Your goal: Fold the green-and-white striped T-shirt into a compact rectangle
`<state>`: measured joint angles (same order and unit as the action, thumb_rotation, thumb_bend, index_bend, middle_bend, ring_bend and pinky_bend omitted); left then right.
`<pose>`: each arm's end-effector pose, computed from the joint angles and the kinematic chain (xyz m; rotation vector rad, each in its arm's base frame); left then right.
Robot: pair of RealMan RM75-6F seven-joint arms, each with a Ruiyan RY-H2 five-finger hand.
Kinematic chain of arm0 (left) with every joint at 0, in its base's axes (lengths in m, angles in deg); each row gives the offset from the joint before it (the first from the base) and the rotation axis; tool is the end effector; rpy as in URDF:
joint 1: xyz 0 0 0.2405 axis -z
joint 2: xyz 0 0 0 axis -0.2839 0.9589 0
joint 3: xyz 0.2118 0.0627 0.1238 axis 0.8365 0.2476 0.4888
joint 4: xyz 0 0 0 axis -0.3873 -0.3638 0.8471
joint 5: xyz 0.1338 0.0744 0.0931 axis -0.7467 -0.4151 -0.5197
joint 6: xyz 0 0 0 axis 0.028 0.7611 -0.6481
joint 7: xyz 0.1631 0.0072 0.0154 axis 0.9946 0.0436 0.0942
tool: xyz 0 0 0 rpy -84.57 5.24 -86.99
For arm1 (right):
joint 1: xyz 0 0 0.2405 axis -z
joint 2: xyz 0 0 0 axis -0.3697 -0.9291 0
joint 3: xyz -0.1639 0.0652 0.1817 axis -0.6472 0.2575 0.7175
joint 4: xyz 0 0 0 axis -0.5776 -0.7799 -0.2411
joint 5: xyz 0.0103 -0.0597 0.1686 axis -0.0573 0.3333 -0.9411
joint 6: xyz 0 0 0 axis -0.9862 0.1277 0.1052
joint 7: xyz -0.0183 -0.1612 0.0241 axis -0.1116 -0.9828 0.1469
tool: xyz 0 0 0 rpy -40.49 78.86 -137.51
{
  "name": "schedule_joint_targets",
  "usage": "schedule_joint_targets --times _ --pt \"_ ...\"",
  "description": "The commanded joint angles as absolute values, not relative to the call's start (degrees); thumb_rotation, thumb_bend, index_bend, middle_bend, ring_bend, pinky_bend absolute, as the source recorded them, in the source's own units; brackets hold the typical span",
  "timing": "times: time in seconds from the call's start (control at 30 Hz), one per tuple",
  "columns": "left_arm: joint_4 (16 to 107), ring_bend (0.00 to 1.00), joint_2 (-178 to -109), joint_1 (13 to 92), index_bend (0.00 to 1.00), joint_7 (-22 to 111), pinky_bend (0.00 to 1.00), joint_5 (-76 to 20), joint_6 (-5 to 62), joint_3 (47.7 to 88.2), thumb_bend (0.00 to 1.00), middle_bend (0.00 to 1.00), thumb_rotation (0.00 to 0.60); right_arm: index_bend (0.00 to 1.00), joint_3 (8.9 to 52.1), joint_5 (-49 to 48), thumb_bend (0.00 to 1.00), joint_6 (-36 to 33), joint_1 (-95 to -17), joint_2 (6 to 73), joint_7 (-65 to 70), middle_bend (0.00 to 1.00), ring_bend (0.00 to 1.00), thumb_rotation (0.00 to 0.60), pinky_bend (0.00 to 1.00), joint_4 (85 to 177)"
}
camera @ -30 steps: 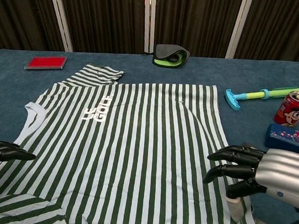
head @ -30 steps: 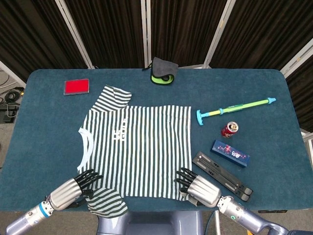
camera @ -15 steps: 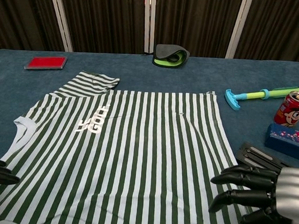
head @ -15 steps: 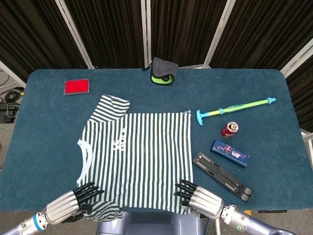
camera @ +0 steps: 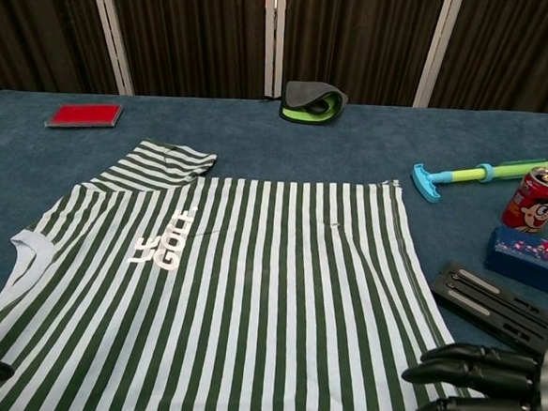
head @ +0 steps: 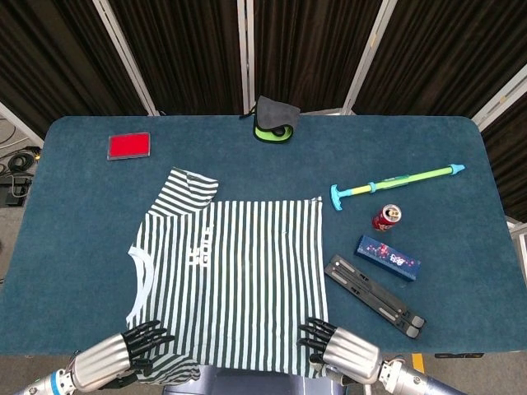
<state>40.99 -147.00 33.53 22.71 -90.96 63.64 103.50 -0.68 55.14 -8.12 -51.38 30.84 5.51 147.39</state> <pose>-0.2647 0.1211 0.0414 -2.4661 -0.8663 -1.2726 -0.1848 -0.1559 0.0297 2.5491 -0.8548 1.0839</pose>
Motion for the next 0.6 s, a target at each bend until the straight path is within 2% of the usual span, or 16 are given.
schedule_joint_targets --times 0.03,0.6 --pt "41.3 0.0 -146.8 33.6 0.89 22.9 0.0 -91.3 63.6 103.6 0.55 0.0 0.6 0.77 -0.8 55.4 0.48 -7.9 -51.4 30.7 5.3 0.2 0.0 0.6 0.0 147.7" --pt "43.0 0.0 -146.3 33.3 0.89 24.7 0.0 -93.4 63.0 104.7 0.55 0.0 0.6 0.77 -2.9 57.4 0.48 -8.7 -50.4 29.9 6.4 0.2 0.0 0.6 0.0 147.7"
